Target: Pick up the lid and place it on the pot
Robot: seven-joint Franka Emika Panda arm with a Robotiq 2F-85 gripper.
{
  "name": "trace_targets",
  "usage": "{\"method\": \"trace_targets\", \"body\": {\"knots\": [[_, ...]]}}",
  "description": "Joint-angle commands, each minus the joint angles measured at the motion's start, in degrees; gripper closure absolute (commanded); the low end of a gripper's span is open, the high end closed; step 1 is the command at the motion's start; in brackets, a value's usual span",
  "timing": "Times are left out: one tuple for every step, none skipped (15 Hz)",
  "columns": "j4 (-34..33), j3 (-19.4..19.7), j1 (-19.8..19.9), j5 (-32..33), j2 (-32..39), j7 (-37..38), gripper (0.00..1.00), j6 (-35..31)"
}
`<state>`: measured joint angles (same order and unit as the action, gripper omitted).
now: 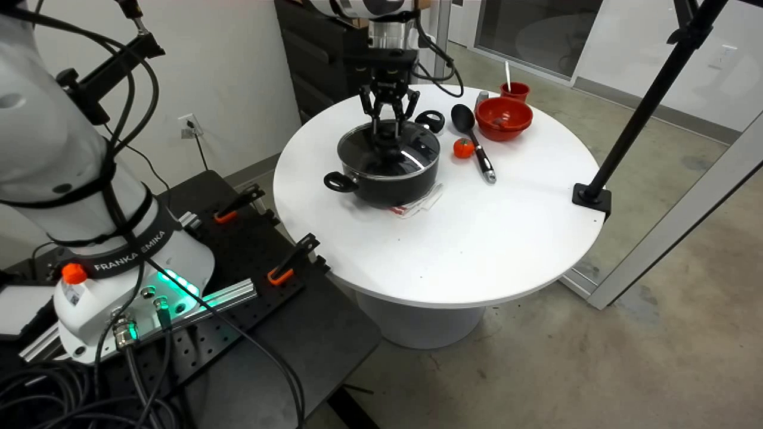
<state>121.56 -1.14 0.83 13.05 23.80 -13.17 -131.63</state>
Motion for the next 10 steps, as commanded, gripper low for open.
{"method": "trace_targets", "body": {"knots": [[1.3,-0.3,-0.6,-0.4,0.4,0.0,0.75,1.1],[1.2,-0.2,-0.8,-0.1,0.4,0.5,0.75,1.4],[1.2,-0.1,-1.0,0.0,0.5,0.8,0.25,1.7],[1.1,-0.1,-1.0,0.0,0.5,0.7,0.24,2.0],[1.2,-0.1,-1.0,0.0,0.6,0.8,0.18,2.3],[1.5,-0.1,-1.0,-0.2,0.7,0.7,0.11,2.2],[1.8,-0.1,-0.8,-0.4,0.8,0.6,0.03,1.9],[2.0,-0.1,-0.8,-0.5,0.8,0.5,0.0,1.9],[2.2,-0.2,-0.6,-0.7,0.8,0.4,0.0,1.4],[2.5,-0.1,-0.6,-0.6,0.6,0.5,0.0,1.1]]}}
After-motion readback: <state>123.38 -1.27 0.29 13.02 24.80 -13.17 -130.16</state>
